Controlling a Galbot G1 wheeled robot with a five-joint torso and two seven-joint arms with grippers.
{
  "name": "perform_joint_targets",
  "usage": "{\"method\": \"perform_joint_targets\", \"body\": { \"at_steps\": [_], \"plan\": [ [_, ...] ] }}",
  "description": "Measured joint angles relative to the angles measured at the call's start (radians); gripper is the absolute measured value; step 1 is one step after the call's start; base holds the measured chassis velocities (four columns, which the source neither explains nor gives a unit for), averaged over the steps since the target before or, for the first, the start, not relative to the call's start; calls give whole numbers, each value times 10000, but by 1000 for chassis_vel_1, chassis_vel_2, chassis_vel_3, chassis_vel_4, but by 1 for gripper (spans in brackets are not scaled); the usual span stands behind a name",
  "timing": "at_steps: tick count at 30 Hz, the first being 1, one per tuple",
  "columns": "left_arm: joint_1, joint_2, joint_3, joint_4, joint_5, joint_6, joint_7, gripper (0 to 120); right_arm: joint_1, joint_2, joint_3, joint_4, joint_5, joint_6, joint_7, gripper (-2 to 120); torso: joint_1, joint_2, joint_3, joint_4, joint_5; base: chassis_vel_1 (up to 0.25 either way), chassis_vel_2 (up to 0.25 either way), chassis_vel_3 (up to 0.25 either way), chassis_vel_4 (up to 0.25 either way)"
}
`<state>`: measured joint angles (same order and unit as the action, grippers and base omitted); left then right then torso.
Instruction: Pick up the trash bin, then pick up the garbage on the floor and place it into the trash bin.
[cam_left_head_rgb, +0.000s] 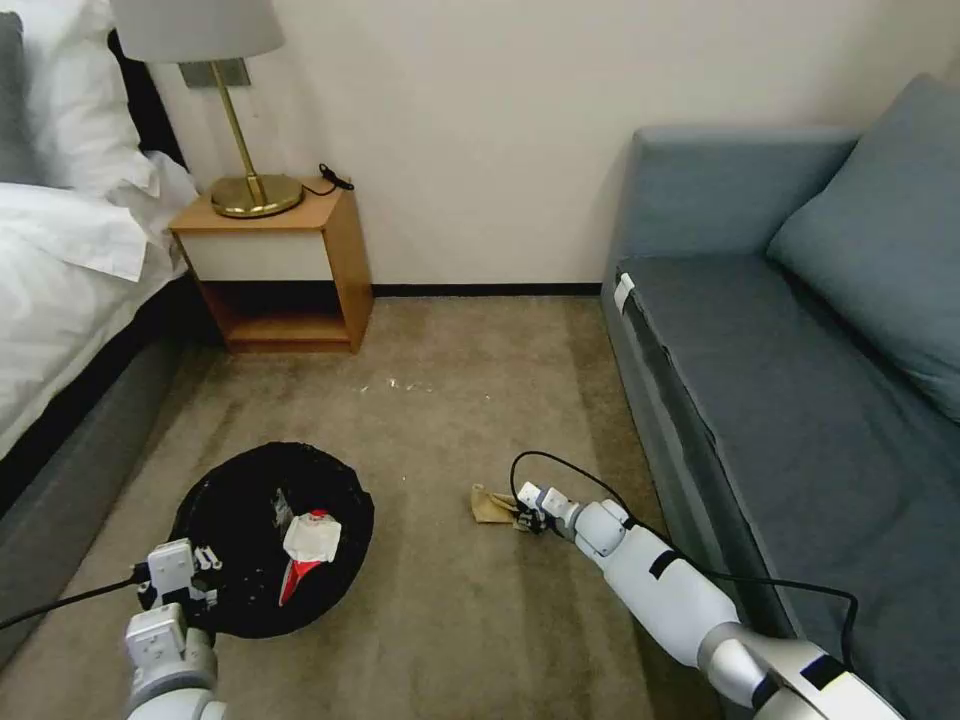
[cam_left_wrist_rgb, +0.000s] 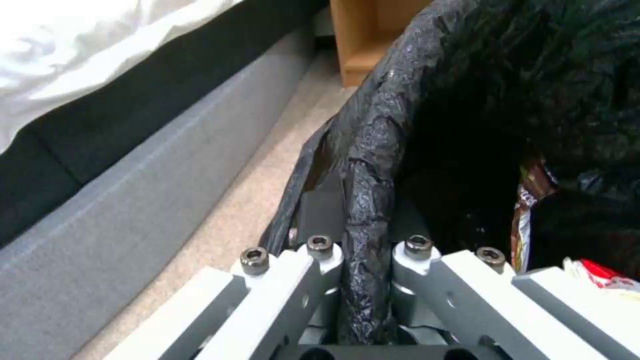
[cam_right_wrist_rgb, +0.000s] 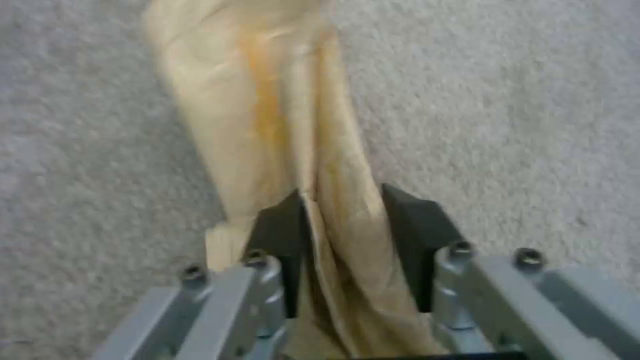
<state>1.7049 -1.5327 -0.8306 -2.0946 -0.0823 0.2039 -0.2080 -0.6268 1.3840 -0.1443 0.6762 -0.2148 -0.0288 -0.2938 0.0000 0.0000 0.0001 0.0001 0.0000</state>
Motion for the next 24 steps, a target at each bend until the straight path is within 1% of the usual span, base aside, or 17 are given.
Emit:
{"method": "perform_joint_targets", "body": {
  "at_steps": [1, 5, 6, 9, 13, 16, 18, 19, 20, 21, 23, 24],
  "plan": [
    [0, 0, 0, 0, 0, 0, 0, 4, 0, 0, 0, 0, 0, 0, 0, 30, 0, 0, 0, 0, 0, 0, 0, 0, 0],
    [12, 7, 1, 0, -1, -36, -6, 4, -75, -148, -36, 226, 23, 84, 587, 12, 0, 0, 0, -1, 0, 0, 0, 0, 0],
    [12, 7, 1, 0, -1, -36, -6, 4, -75, -148, -36, 226, 23, 84, 587, 12, 0, 0, 0, -1, 0, 0, 0, 0, 0],
    [21, 9, 18, 0, -1, -54, -11, 4, -147, -372, -128, 672, -39, 10, 768, 0, 0, 0, 0, -1, 0, 0, 0, 0, 0],
    [43, 21, 20, -3, -5, -74, -16, 4, -216, -619, -198, 1197, 113, 29, 831, 0, 0, 0, -1, -2, 0, 0, 0, 0, 0],
    [70, 33, 17, -16, -10, -93, -19, 4, -415, -826, -290, 2062, 413, 74, 1033, 0, 0, 0, 0, -2, -1, 0, 0, 0, 0],
    [70, 33, 17, -16, -10, -93, -19, 4, -415, -826, -290, 2062, 413, 74, 1033, 0, 0, 0, 0, -2, -1, 0, 0, 0, 0],
    [78, 34, 17, -28, 0, -94, -22, 4, -611, -968, -361, 2934, 651, 105, 1244, 0, 0, 0, 0, -1, -1, 0, 0, 0, 0],
    [87, 28, 18, -44, 15, -94, -23, 4, -739, -1062, -405, 3427, 860, 128, 1342, 0, -1, 0, 0, 1, -1, 0, 0, 0, 0],
    [87, 28, 18, -44, 15, -94, -23, 4, -739, -1062, -405, 3427, 860, 128, 1342, 0, -1, 0, 0, 1, -1, 0, 0, 0, 0],
    [134, -3, 18, -126, 96, -93, -23, 4, -1163, -1377, -604, 4961, 1848, 246, 1557, 0, 0, 0, -1, -1, 0, 0, 0, 0, 0],
    [134, -3, 18, -126, 96, -93, -23, 4, -1163, -1377, -604, 4961, 1848, 246, 1557, 0, 0, 0, -1, -1, 0, 0, 0, 0, 0]
  ]
}}
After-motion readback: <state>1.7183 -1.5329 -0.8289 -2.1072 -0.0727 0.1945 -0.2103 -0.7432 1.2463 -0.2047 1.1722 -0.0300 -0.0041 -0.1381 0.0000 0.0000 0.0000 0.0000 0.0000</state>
